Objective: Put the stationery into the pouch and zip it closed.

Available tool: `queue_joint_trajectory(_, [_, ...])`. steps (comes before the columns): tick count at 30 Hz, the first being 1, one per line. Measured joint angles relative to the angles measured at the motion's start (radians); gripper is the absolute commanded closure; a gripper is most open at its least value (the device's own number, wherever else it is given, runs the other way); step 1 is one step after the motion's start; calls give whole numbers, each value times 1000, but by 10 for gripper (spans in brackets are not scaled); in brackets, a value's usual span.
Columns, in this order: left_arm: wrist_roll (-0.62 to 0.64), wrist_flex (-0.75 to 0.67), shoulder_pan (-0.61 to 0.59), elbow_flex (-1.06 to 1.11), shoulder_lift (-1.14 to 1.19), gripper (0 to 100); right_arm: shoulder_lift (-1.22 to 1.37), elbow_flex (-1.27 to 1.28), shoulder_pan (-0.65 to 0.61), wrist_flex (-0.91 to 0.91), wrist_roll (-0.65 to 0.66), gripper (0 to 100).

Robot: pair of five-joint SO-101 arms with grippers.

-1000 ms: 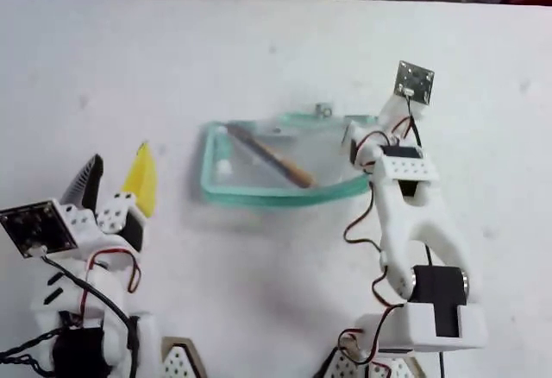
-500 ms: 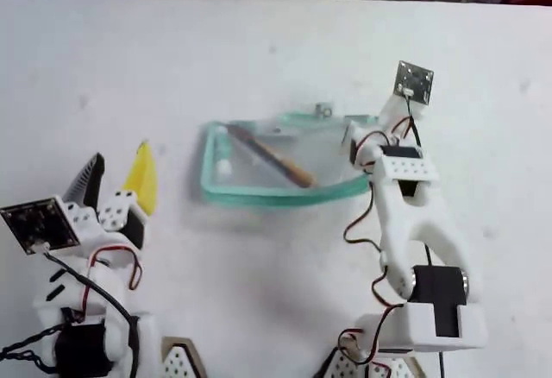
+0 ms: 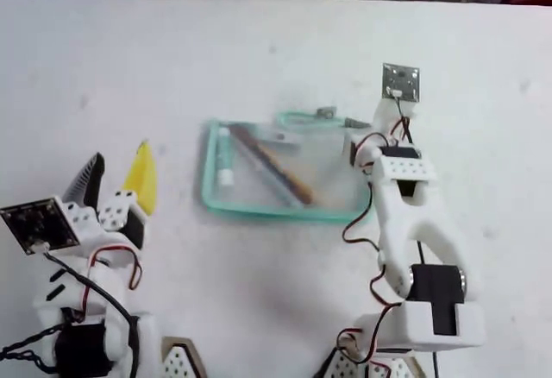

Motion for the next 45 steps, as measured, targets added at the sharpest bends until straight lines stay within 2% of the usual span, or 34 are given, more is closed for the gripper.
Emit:
queue_joint_trajectory(3, [0,0,0,0,0,758,0,0,9,-2,0,978])
queue_joint_trajectory(4, [0,0,0,0,0,758,0,0,23,-5,0,993])
queue_joint_trajectory(6, [0,0,0,0,0,758,0,0,57,-28,2,933])
queue_joint_trajectory(9, [0,0,0,0,0,759,0,0,114,-69,-40,989])
queue_joint_trajectory(12, [0,0,0,0,0,759,9,0,158,-101,-101,984])
queue_joint_trajectory(17, [0,0,0,0,0,759,143,-69,153,-114,-77,981])
queue_joint_trajectory(23, [0,0,0,0,0,759,377,-331,157,35,-66,981])
queue_joint_trajectory(28, [0,0,17,0,0,759,459,-494,158,196,-66,981])
queue_joint_trajectory(40, [0,0,43,0,0,761,463,-529,120,262,-66,981])
queue_joint_trajectory(42, [0,0,43,0,0,796,463,-529,124,265,-66,981])
queue_joint_trajectory(45, [0,0,43,0,0,907,463,-529,129,269,-66,981])
